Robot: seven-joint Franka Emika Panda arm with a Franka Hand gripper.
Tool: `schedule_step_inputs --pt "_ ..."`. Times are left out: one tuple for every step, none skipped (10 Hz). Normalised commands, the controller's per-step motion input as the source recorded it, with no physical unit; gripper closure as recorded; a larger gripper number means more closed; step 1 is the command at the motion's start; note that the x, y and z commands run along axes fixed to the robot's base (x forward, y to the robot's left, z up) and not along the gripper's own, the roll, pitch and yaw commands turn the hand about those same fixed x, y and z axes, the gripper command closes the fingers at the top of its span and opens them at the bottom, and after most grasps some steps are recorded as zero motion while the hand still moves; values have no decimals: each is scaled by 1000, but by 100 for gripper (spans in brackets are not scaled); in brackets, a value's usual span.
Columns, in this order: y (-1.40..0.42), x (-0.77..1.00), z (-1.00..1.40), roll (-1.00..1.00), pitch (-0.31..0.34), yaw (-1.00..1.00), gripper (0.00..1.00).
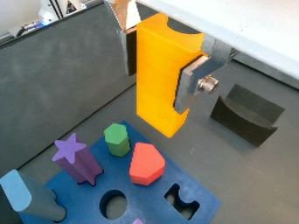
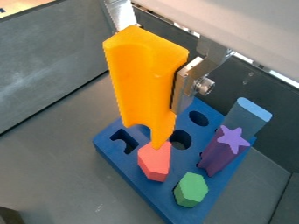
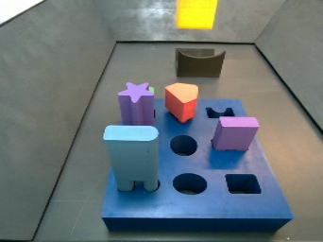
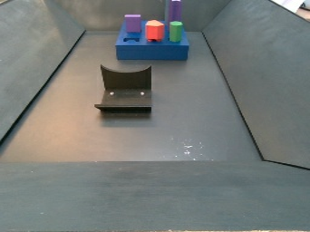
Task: Pick up the arch object. Move up. Rotate the arch object. Move to above the board. Insert the arch object.
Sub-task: Insert the arch object.
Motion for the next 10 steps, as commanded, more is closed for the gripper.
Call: schedule_step_inputs --pt "0 991 -103 0 0 -160 100" --pt "0 1000 -169 39 90 0 100" --pt "0 1000 -223 70 140 0 100" --pt "0 1000 -280 99 174 0 100" --pt "3 1000 -346 131 216 0 100" --pt "0 1000 -383 171 240 0 100" --pt "0 1000 -294 139 190 0 100" --pt "0 1000 -231 110 66 0 100" --pt "0 1000 -177 80 23 0 100" --pt "0 1000 -151 74 10 0 100"
